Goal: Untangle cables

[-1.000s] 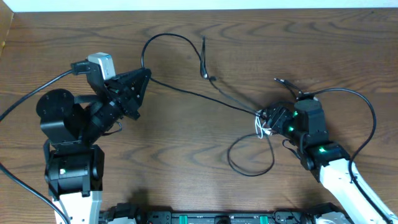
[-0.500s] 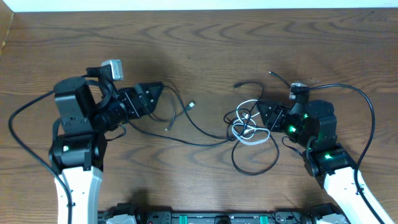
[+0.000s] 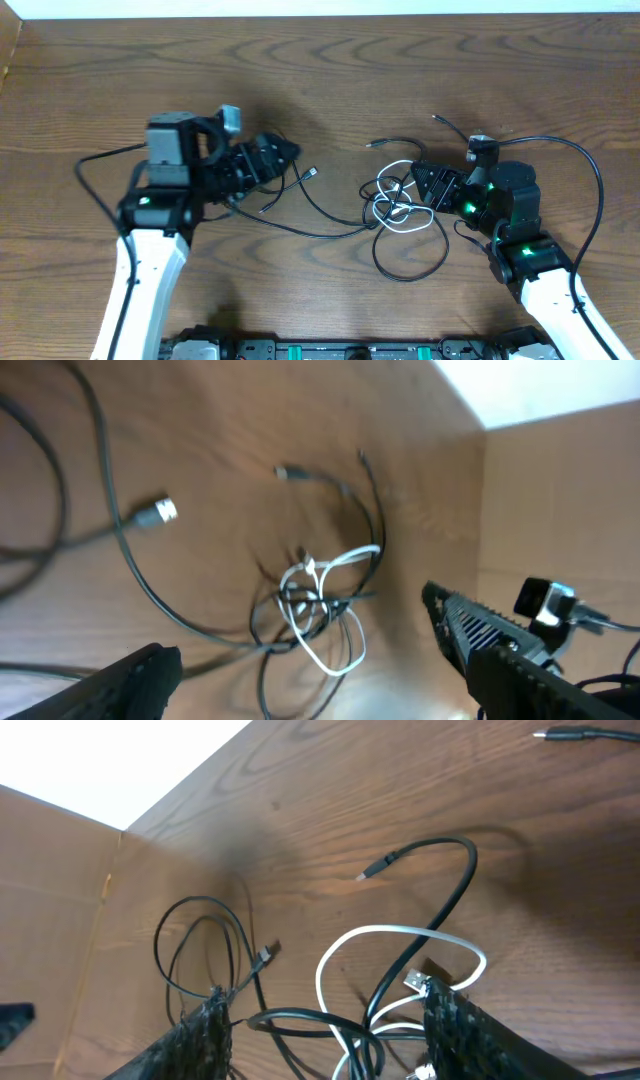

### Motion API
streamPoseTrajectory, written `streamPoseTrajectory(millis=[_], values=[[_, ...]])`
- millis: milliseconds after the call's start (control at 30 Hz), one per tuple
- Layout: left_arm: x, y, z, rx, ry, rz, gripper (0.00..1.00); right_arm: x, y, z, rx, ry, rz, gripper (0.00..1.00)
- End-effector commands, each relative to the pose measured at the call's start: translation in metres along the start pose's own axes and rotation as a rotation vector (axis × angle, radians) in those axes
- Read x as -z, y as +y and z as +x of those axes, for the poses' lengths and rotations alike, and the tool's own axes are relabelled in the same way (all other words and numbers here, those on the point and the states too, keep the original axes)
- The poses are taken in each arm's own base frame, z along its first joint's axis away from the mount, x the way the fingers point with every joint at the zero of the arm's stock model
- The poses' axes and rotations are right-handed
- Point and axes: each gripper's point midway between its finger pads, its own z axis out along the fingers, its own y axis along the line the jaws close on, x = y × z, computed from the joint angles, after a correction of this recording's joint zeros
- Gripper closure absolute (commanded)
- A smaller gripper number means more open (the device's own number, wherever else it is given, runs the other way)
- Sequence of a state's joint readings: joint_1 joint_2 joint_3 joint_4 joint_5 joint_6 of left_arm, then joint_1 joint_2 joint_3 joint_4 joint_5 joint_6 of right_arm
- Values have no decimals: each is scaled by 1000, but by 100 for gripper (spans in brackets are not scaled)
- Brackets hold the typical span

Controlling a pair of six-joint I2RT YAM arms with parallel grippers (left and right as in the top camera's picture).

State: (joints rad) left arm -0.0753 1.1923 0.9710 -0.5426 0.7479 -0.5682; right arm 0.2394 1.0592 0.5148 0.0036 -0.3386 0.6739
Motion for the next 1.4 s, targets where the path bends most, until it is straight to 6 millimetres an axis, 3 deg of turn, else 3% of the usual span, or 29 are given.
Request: streamPoseTrajectory(millis=[0,67,133,233,733,933,1167,1367], values=[[-20,7,6,137,18,-85,6,1,-6,1,-12,-4,26,39],[-32,14,13,281,30,-140,7,1,-9,4,-17,8,39,39],[-42,20,23,451,46,-189,25,1,-14,9,-26,25,59,39],[-59,24,38,676,82,-241,40,2,-23,14,-38,40,104,39],[-136,39,136,1050,266,-529,40,5,-39,20,-54,53,185,36],[-145,31,151,1139,272,-550,40,7,-45,28,-64,83,210,33],[-149,39,166,1222,176,-616,39,8,-47,31,-69,96,220,32],[-164,43,162,1201,149,-576,39,9,-50,36,-76,115,234,31]])
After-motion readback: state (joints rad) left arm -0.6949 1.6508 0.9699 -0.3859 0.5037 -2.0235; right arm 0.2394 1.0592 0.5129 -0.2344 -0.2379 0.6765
